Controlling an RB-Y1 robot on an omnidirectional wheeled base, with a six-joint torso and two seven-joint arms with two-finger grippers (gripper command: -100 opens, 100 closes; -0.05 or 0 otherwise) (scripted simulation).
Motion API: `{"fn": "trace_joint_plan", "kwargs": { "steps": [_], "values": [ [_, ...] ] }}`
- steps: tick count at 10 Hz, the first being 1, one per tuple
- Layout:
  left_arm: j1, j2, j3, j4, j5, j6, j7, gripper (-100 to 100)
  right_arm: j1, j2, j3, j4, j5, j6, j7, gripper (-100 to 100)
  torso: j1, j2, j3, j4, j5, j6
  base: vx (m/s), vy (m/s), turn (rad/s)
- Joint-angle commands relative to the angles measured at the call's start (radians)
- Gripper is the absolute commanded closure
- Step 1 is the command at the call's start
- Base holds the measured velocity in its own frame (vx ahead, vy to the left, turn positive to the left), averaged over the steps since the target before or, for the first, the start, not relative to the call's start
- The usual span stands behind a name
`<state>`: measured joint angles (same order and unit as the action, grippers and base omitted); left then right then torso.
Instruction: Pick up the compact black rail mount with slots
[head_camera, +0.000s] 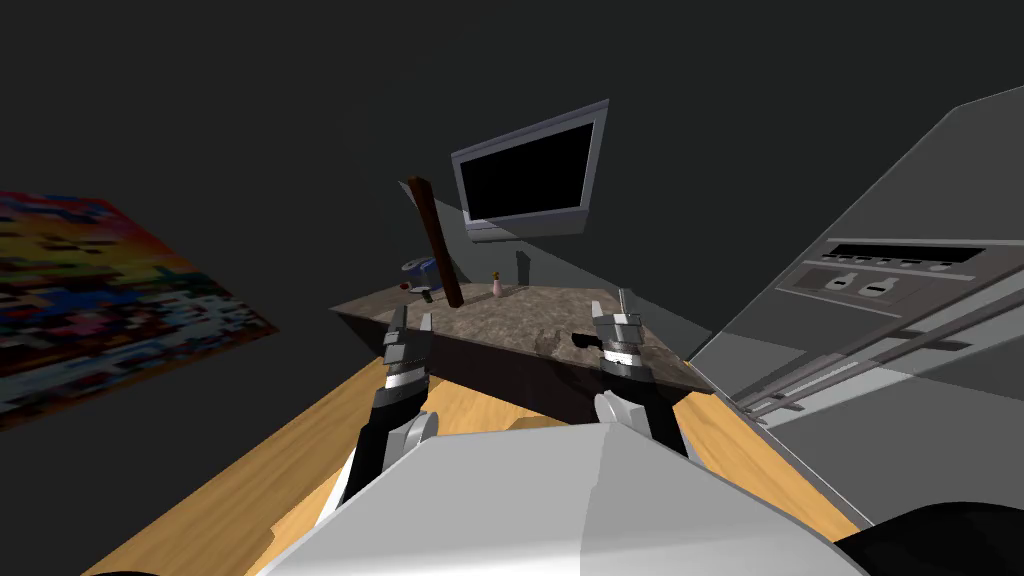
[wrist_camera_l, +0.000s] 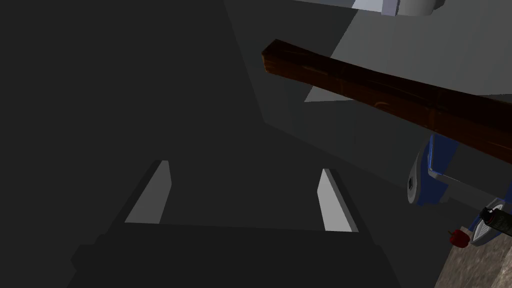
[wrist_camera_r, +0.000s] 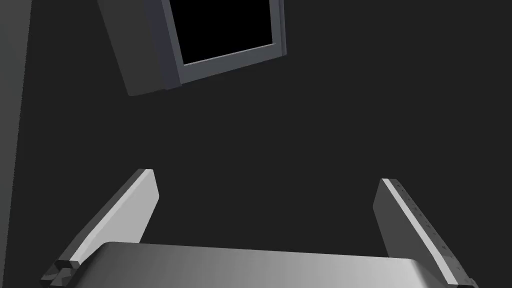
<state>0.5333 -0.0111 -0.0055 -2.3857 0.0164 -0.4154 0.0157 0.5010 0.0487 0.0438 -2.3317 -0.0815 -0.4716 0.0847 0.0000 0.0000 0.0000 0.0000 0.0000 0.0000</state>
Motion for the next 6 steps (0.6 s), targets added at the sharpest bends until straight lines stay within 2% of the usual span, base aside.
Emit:
{"fn": "trace_joint_plan", "kwargs": {
  "steps": [1,4,5,6],
  "values": [
    [0.000,0.000,0.000,0.000,0.000,0.000,0.000,0,0.014,-0.050,-0.009,-0.003,0.008,0.003,0.010,-100,0.000,0.000,0.000,0.000,0.000,0.000,-0.002,0.001,0.062],
    [0.000,0.000,0.000,0.000,0.000,0.000,0.000,0,0.071,-0.141,-0.047,-0.013,0.042,0.016,0.047,-100,-0.001,0.001,0.000,0.000,0.000,0.000,-0.009,-0.004,0.112],
    [0.000,0.000,0.000,0.000,0.000,0.000,0.000,0,0.071,-0.150,-0.047,-0.013,0.042,0.016,0.047,-100,-0.001,0.001,0.001,0.000,0.000,0.000,-0.011,-0.005,0.042],
    [0.000,0.000,0.000,0.000,0.000,0.000,0.000,0,0.097,-0.180,-0.065,-0.019,0.058,0.023,0.064,-100,-0.001,0.001,0.001,0.000,0.000,0.000,-0.011,-0.002,0.095]
  ]
}}
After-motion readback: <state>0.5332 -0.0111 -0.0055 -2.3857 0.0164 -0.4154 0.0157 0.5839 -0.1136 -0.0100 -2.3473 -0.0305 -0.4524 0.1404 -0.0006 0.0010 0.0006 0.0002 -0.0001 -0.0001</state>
